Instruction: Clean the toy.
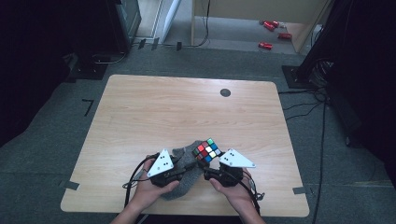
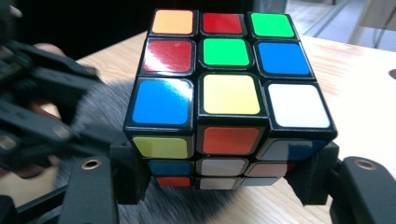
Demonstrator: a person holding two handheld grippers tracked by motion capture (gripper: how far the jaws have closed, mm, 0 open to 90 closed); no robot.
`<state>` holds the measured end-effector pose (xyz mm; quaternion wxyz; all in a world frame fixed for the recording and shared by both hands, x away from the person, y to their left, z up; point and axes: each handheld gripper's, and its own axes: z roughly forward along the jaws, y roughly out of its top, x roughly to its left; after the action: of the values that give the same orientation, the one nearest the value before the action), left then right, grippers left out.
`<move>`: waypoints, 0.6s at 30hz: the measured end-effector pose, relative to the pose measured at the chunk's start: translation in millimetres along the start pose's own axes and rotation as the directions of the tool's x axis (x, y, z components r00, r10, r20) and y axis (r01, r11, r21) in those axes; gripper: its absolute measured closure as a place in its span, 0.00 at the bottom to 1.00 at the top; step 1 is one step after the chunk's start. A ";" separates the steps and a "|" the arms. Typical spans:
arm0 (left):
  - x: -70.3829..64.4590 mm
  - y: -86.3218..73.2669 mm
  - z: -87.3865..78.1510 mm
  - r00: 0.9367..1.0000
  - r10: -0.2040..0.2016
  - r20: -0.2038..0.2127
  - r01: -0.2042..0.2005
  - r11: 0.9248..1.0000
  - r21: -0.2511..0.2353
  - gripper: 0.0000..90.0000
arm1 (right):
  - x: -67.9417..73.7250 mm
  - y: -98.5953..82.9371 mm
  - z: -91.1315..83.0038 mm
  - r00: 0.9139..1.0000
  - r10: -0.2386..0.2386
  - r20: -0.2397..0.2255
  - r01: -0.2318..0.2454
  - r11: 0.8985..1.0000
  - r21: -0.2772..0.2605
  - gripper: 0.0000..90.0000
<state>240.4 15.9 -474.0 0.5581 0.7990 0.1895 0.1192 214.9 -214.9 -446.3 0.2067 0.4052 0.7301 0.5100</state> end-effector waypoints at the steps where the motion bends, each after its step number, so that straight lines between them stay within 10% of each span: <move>1: -2.1 0.1 1.2 1.000 0.010 0.003 -0.010 1.000 0.003 0.79 | 1.5 0.5 -0.1 1.000 0.000 -0.008 0.000 1.000 -0.001 0.39; 14: 9.2 3.1 -13.7 0.996 -0.081 0.031 0.084 0.990 -0.118 0.80 | -7.9 1.4 -3.4 0.999 0.048 0.009 -0.048 0.999 -0.017 0.39; 18: 6.6 0.6 -6.8 0.996 -0.078 0.044 0.081 0.994 -0.070 0.79 | -5.6 2.7 -5.0 0.999 0.051 -0.006 -0.051 0.998 -0.026 0.39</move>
<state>243.8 24.4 -471.1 0.5943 0.7727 0.2054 0.0872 215.6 -221.9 -442.5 0.1971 0.4196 0.7133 0.5256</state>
